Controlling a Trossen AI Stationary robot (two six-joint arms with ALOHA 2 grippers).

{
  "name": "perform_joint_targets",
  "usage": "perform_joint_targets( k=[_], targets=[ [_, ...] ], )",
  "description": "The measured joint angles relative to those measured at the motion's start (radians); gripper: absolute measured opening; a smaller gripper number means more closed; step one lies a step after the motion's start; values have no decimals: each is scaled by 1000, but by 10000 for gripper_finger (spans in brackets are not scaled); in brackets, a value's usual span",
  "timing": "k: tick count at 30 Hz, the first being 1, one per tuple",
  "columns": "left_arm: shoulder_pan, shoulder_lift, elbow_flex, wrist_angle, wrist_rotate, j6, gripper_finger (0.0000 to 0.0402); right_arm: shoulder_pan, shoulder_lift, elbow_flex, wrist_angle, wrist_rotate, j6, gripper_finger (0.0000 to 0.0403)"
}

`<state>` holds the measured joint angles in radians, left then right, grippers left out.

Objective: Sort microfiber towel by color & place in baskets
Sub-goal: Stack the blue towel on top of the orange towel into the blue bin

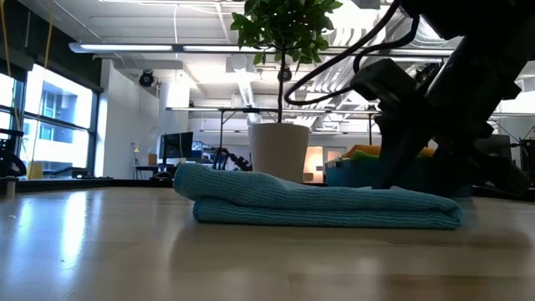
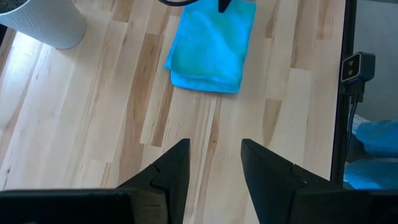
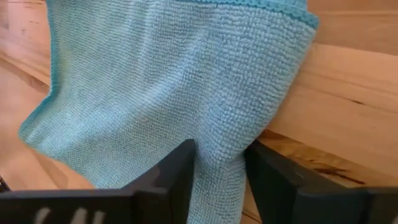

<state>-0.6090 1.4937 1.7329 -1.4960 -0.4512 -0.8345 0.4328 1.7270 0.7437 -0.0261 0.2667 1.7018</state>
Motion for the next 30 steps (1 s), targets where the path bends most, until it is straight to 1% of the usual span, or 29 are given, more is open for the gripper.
perform_joint_targets(
  k=[5, 11, 14, 17, 20, 23, 27, 30],
  targets=[
    [0, 0, 0, 0, 0, 7, 133, 0, 3, 0, -7, 14, 1, 92],
    [0, 0, 0, 0, -1, 7, 133, 1, 5, -2, -14, 30, 3, 14],
    [0, 0, 0, -6, -1, 8, 133, 1, 4, 0, -14, 31, 3, 8],
    [0, 0, 0, -10, -1, 35, 133, -1, -3, 29, -65, 32, -4, 6],
    [0, 0, 0, -11, -1, 57, 133, -12, -17, 87, -189, 28, -48, 3],
    [0, -3, 0, -11, -3, 77, 133, -31, -42, 172, -359, 29, -100, 2],
    [4, -10, 1, -15, -9, 124, 133, -80, -48, 304, -640, 10, -206, 1],
    [9, -24, 1, -35, -11, 159, 133, -131, -52, 401, -825, 15, -290, 1]
  ],
)
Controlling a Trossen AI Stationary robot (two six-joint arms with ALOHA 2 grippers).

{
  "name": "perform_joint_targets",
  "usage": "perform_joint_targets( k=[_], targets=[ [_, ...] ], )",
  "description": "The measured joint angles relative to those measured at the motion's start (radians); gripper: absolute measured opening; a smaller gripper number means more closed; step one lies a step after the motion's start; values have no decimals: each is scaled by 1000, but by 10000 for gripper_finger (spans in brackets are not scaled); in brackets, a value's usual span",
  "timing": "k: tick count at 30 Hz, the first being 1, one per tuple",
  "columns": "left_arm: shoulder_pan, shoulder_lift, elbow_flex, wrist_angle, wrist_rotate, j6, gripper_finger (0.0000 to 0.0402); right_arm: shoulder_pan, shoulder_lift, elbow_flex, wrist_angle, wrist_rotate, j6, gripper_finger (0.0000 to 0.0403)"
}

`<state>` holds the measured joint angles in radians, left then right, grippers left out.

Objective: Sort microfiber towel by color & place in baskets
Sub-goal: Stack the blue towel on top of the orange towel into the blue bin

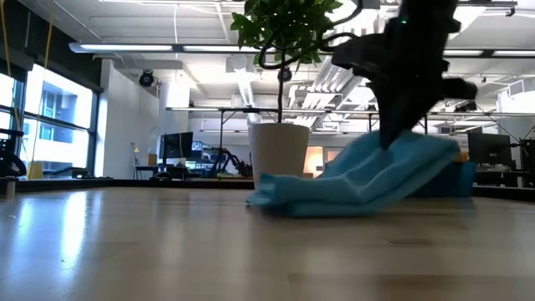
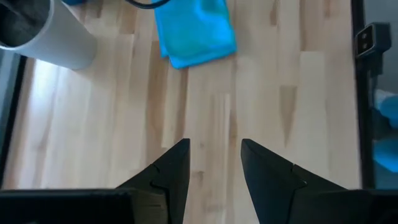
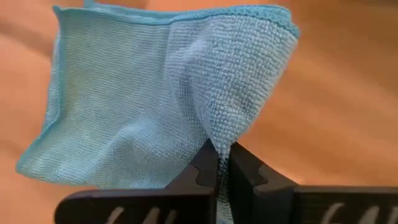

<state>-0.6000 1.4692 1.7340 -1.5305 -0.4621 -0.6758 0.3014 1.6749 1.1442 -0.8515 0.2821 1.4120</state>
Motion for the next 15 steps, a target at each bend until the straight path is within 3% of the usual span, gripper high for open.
perform_joint_targets(
  k=[6, 15],
  targets=[
    [5, -42, 0, -22, -29, 62, 133, -123, 0, 162, -254, 60, -181, 1],
    [28, -152, 0, -22, -126, 107, 133, -313, -1, 330, -375, 161, -489, 0]
  ],
)
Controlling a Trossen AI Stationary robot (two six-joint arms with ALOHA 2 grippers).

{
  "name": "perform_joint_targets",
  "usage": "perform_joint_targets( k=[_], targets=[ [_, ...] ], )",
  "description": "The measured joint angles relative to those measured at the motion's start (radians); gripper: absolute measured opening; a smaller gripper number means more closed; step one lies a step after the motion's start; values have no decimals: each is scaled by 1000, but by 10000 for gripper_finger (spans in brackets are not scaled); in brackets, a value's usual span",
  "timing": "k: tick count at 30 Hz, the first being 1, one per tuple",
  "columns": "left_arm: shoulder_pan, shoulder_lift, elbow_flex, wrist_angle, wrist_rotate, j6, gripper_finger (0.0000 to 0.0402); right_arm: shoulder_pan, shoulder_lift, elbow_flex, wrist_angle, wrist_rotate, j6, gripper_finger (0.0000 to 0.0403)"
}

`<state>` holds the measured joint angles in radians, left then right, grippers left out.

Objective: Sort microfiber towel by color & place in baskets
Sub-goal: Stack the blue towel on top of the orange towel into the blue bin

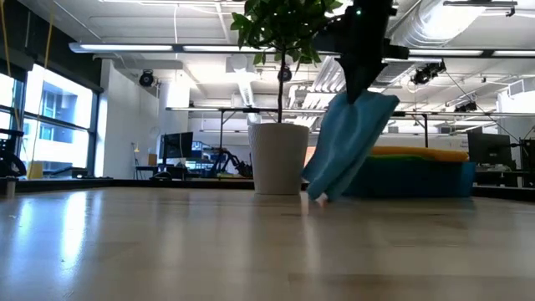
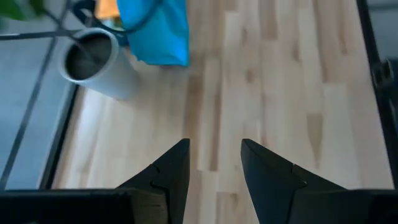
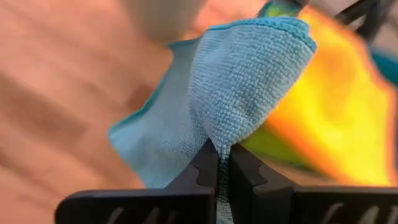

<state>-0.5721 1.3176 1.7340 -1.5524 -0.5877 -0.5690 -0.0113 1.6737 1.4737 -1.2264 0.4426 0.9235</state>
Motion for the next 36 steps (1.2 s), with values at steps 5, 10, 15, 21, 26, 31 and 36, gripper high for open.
perform_joint_targets(
  k=[5, 10, 15, 21, 26, 31, 36],
  targets=[
    [49, -59, 0, 4, -75, -3, 133, -112, 0, 51, -69, 66, -186, 0],
    [104, -87, 0, 15, -112, -14, 133, -223, 0, 67, -103, 100, -339, 0],
    [146, -89, 0, 16, -116, -56, 133, -301, 0, 67, -170, 100, -401, 0],
    [177, -80, 0, 18, -163, -83, 133, -320, -23, 67, -187, 128, -488, 0],
    [204, -81, 0, 16, -194, -98, 133, -351, -83, 67, -204, 196, -476, 0],
    [235, -89, 0, 9, -195, 8, 133, -396, -145, 60, -203, 194, -384, 0],
    [281, -96, 0, 8, -195, 159, 133, -421, -163, -12, -198, 149, -301, 0]
  ],
)
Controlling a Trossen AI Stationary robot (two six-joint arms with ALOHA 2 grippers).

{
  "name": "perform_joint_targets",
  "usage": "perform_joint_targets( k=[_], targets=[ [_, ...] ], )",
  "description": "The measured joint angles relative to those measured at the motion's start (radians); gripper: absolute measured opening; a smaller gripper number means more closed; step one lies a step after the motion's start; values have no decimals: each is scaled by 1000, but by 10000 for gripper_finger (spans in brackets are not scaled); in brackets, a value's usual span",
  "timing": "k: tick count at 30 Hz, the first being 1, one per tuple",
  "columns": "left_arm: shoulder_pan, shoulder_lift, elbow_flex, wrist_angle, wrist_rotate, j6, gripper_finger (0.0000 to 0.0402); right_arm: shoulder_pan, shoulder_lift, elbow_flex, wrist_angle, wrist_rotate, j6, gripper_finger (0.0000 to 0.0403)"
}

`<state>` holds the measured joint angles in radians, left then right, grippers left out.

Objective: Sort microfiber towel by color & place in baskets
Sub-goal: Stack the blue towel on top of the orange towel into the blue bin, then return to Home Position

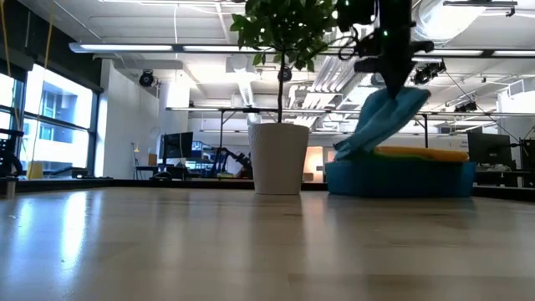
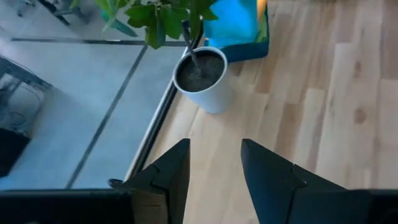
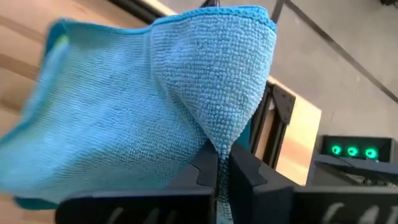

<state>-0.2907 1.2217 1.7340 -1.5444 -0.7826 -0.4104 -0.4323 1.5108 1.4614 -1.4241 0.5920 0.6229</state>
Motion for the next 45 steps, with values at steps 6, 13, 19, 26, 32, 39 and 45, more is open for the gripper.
perform_joint_targets(
  k=[6, 13, 19, 26, 32, 39, 45],
  targets=[
    [60, -9, 0, 0, 1, 102, 133, -30, 2, -176, 121, 10, 22, 0],
    [135, -30, 0, 5, 2, 136, 133, -66, 2, -315, 249, 45, -2, 0],
    [176, -40, 0, 13, 2, 133, 133, -89, 2, -358, 260, 68, -39, 10],
    [200, -39, 0, 31, 19, 106, 133, -106, -1, -358, 252, 57, -108, 113],
    [200, -39, 0, 31, 24, 21, 133, -110, -16, -358, 234, -4, -219, 171],
    [200, -39, 0, 31, 84, -32, 133, -104, -158, -358, 238, -2, -289, 166],
    [200, -39, 0, 31, 99, -48, 133, -94, -366, -398, 329, -42, -303, 165]
  ],
)
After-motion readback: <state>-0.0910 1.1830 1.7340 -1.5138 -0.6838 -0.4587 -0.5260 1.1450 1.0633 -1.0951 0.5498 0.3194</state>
